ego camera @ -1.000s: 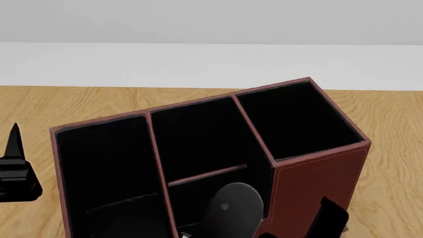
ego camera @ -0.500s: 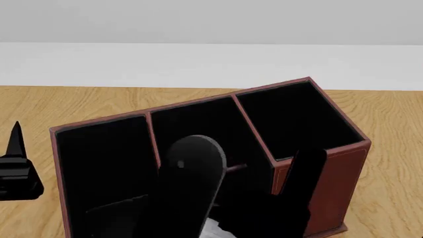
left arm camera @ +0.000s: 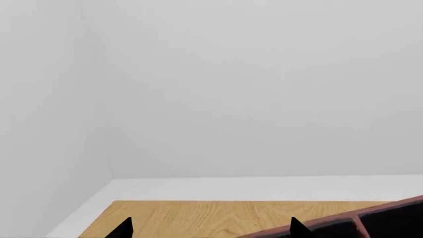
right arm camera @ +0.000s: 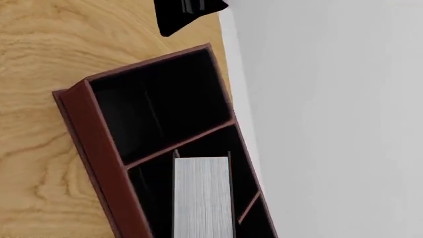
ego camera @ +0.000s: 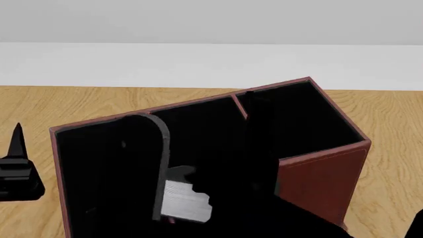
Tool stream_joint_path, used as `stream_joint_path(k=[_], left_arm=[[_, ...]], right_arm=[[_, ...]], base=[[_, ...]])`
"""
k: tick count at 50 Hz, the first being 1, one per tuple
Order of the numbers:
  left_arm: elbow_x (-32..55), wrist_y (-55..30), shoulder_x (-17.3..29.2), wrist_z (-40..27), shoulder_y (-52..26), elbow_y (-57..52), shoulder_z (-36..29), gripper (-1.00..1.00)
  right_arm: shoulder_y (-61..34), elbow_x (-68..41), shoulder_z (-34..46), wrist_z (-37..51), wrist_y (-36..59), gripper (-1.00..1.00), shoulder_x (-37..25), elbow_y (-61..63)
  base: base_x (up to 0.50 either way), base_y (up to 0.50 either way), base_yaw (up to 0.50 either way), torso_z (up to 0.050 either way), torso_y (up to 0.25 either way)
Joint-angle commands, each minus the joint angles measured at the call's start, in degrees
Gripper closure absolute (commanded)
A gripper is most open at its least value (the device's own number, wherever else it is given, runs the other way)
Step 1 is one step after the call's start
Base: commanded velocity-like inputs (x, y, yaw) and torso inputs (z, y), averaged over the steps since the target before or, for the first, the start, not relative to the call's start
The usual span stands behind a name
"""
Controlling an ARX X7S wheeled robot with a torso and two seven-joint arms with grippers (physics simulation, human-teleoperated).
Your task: Pick up the book and place it in the front compartment of the caddy.
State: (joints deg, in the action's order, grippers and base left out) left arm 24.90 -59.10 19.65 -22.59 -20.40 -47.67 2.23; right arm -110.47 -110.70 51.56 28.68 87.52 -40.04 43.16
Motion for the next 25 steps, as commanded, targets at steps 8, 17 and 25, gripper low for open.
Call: stream_joint_path(k=[8, 17, 25], left_arm=[[0.15, 0.71, 0.28, -0.34, 0.57, 0.32, -0.17, -1.00], [0.01, 1.29, 0.43, -0.47, 0.67, 0.90, -0.52, -1.00], [-0.15, 1.76, 0.52, -0.60, 0.71, 1.43, -0.97, -1.00]], right_arm=[[-3.65, 39.56, 5.24, -32.72, -6.24, 1.00, -1.46, 0.92], [-4.28, 52.85, 11.36, -44.32, -16.05, 1.00, -3.06, -2.92], [-6.57, 65.44, 20.37, -52.92, -22.96, 1.00, -2.83, -7.14]], base=[[0.00, 0.00, 0.00, 0.000, 0.001], [0.00, 0.00, 0.00, 0.000, 0.000], [0.00, 0.00, 0.00, 0.000, 0.001]])
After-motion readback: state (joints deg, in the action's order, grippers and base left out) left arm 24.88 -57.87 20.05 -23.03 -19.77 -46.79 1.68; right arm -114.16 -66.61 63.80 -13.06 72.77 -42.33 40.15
